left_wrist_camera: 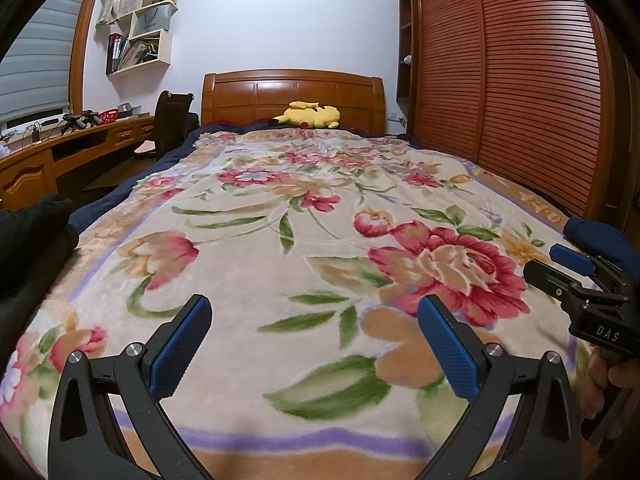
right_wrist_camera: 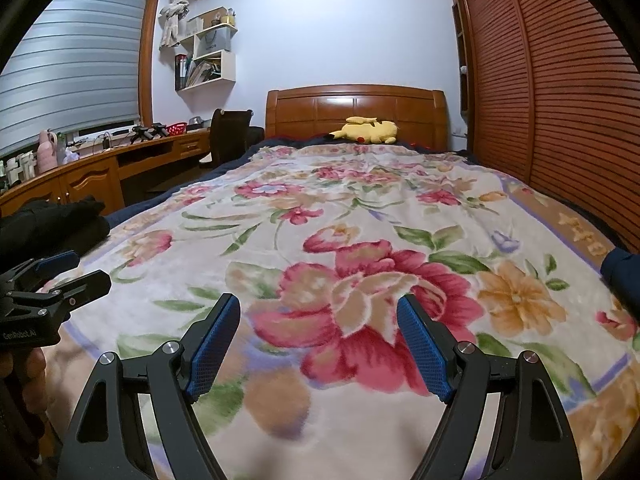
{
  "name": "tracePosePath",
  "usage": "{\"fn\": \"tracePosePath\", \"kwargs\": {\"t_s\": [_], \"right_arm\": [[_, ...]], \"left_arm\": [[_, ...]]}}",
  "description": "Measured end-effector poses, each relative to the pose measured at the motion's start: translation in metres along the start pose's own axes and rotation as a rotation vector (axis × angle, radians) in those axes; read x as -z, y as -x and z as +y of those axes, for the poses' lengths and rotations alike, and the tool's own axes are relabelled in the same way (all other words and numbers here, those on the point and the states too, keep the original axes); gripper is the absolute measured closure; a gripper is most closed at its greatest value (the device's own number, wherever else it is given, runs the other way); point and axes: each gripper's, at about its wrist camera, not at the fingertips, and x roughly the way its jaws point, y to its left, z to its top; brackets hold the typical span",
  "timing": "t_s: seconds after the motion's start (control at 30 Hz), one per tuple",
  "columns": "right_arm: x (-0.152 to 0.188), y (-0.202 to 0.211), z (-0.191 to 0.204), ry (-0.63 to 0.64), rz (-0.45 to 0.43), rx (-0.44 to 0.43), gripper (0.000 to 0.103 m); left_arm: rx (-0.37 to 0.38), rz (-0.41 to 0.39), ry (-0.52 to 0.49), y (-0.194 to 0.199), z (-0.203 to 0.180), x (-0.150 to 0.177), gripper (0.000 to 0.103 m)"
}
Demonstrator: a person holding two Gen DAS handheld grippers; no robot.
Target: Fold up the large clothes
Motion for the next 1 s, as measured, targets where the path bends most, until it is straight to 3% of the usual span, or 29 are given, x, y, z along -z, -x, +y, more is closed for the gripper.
{"fn": "tracePosePath", "kwargs": {"t_s": [1.0], "right_arm": [[0.0016, 0.0, 0.0014, 0.013, -0.029, -0.003, 0.021]], "left_arm": [[-0.005, -0.008, 0.004, 0.0048, 0.0017, -0.0041, 0.0]]}}
